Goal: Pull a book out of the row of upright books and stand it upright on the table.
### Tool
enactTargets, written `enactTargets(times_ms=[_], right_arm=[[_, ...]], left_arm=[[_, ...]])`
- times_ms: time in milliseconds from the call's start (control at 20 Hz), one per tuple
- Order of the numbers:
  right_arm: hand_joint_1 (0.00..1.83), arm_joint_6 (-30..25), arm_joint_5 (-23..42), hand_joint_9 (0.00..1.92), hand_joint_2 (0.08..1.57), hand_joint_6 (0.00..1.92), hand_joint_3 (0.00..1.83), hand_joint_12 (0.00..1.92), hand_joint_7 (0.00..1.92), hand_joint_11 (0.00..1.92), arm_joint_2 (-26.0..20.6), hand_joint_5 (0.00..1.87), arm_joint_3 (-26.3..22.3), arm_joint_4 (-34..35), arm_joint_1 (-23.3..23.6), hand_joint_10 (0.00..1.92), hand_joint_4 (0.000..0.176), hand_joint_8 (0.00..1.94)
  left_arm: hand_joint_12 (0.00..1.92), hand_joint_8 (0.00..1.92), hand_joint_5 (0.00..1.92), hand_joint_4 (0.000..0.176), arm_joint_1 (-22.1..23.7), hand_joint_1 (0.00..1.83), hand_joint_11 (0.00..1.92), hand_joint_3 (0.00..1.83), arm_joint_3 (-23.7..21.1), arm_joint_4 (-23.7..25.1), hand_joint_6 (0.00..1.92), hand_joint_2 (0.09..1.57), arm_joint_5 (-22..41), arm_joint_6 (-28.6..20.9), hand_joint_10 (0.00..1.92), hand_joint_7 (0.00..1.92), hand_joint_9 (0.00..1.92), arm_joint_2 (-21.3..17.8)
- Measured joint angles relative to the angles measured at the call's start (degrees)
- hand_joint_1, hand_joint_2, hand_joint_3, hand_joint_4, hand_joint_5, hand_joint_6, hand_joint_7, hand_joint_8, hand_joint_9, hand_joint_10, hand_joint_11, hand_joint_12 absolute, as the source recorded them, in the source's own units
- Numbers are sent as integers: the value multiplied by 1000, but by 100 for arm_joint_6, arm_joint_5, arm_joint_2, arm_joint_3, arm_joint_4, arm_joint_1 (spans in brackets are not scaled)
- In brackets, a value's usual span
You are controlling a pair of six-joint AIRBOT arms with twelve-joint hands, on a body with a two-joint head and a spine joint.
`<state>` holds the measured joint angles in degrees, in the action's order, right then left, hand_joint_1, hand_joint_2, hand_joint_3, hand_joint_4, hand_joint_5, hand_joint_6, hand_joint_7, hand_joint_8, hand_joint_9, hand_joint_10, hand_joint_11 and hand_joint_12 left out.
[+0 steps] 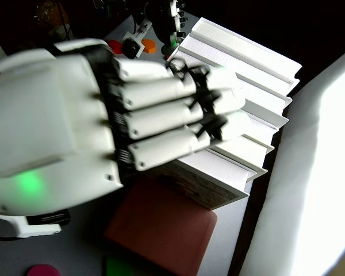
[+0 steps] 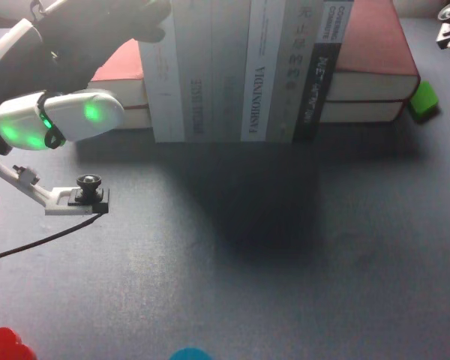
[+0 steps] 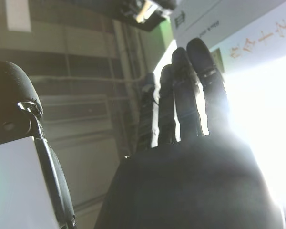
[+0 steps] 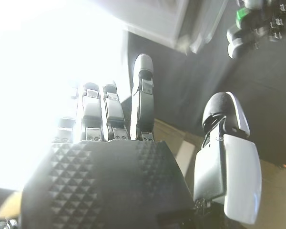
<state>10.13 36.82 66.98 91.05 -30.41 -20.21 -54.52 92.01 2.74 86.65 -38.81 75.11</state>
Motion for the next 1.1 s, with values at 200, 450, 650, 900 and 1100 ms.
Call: enactTargets(times_ms=[200, 450, 650, 900, 1100], right_arm=[[179, -4, -411, 0, 1193, 14, 18, 0, 0, 0, 354, 568, 304, 44, -9, 0, 79, 0], [289, -160, -498, 0, 1177, 11, 0, 0, 0, 0, 520, 595, 466, -111, -4, 0, 31, 0], [273, -693, -540, 0, 1219, 2, 6, 0, 0, 0, 498, 582, 422, -660, -7, 0, 88, 0], [0, -1025, -568, 0, 1085, 0, 0, 0, 0, 0, -129, 398, -540, -1698, 7, 0, 98, 0], [0, -1014, -380, 0, 1070, 1, 0, 0, 0, 0, -870, 304, -1333, -2190, 4, 0, 151, 0]], left_arm=[[1137, 1, 314, 9, -4, 934, 0, 0, -7, -4, 10, 816, 9, 0, 8, 282, 372, -2], [1177, 9, 318, 25, -7, 957, 0, 0, -7, -2, 6, 802, 24, 0, 5, 322, 369, 0], [1248, 11, 345, 3, -114, 944, 0, 0, -63, -52, 10, 790, 46, 0, 16, 378, 421, -11], [1319, 0, 354, 0, -236, 942, 0, 5, -140, -195, 8, 807, 107, 2, 23, 367, 462, -13], [1363, 9, 336, 1, -376, 925, 0, 5, -199, -345, 4, 816, 162, 2, 15, 345, 458, -11]])
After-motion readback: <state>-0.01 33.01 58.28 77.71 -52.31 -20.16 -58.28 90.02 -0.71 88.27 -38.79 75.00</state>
